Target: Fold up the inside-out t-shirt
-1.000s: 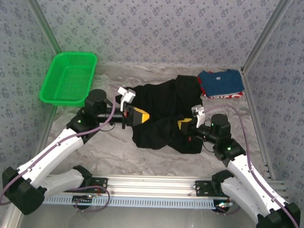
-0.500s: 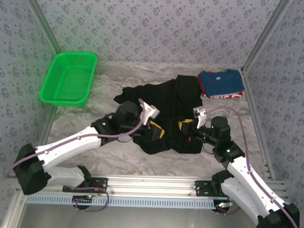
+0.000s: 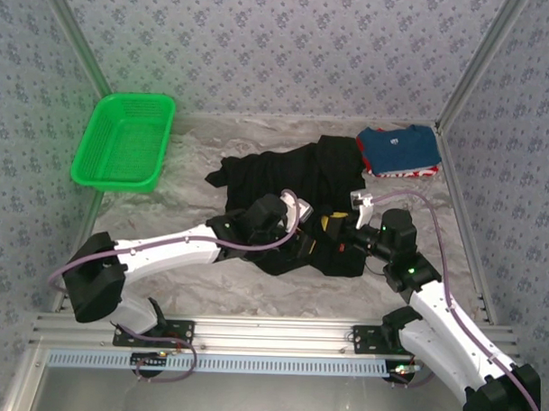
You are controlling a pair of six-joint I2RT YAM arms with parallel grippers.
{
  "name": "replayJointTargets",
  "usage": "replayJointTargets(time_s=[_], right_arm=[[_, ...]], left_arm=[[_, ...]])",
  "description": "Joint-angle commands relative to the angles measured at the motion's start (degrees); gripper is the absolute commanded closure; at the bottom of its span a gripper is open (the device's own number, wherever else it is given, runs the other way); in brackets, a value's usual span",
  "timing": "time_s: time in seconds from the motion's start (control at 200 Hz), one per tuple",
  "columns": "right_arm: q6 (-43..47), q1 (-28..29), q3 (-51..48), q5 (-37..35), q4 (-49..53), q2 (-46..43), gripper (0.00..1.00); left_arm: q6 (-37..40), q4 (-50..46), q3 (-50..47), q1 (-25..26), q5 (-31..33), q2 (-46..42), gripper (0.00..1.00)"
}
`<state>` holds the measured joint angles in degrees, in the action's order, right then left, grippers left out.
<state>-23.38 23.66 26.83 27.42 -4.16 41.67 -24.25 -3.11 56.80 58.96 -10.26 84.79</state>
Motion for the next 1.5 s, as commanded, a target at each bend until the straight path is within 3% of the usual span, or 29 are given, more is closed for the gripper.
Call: replayJointTargets(time_s=[0.0,0.08,0.135,0.23,0.33,0.61,0.779,0.899,1.124,1.194,1.294,1.409,1.494], right_arm=[[1.0,0.3,2.6,0.7,1.6,-1.6,1.00],[5.6,0.2,3.4,-2.5,8.2,-3.8,1.00],[7.3,0.2,4.0,-7.2,10.8,-4.6,1.00],[9.0,0.7,4.1,-9.2,12.7,-3.8,0.98],[8.7,1.1,3.9,-11.1,12.5,-2.9,0.90],[11.3,1.6,8.1,-12.8,23.0,-3.7,0.70],[10.9,3.5,9.4,-6.5,23.2,-5.7,0.63],[13.7,8.5,10.8,-6.0,23.4,-5.2,0.51],[21.4,20.6,13.4,-15.4,20.2,2.6,0.30],[21.5,21.4,14.0,-21.4,18.1,5.4,0.34],[21.1,20.8,14.9,-27.9,16.8,8.3,0.50],[22.3,19.2,15.2,-29.8,17.1,9.8,0.66],[22.2,17.8,15.9,-29.7,19.0,9.9,0.92]], left_arm=[[-0.7,6.5,1.1,-2.4,-3.9,-0.9,0.87],[-2.2,12.3,-4.0,-7.1,-12.7,-5.9,1.00],[-2.5,16.0,-7.6,-10.1,-18.4,-10.5,1.00],[-1.1,17.5,-10.1,-13.4,-28.3,-16.2,1.00],[3.6,14.7,-10.3,-14.7,-33.0,-19.9,1.00],[6.5,9.8,-8.4,-17.6,-33.7,-20.7,1.00],[6.0,7.0,-6.6,-17.8,-31.7,-19.2,1.00],[4.3,5.4,-5.0,-17.8,-30.8,-17.9,1.00],[2.6,4.4,-4.3,-17.9,-30.3,-17.3,1.00],[3.0,3.7,-4.3,-17.9,-30.8,-17.4,1.00],[4.3,2.0,-4.2,-17.9,-31.0,-18.0,1.00],[4.3,1.6,-5.0,-18.9,-31.8,-19.5,1.00],[4.3,0.1,-5.9,-20.3,-31.7,-20.6,1.00]])
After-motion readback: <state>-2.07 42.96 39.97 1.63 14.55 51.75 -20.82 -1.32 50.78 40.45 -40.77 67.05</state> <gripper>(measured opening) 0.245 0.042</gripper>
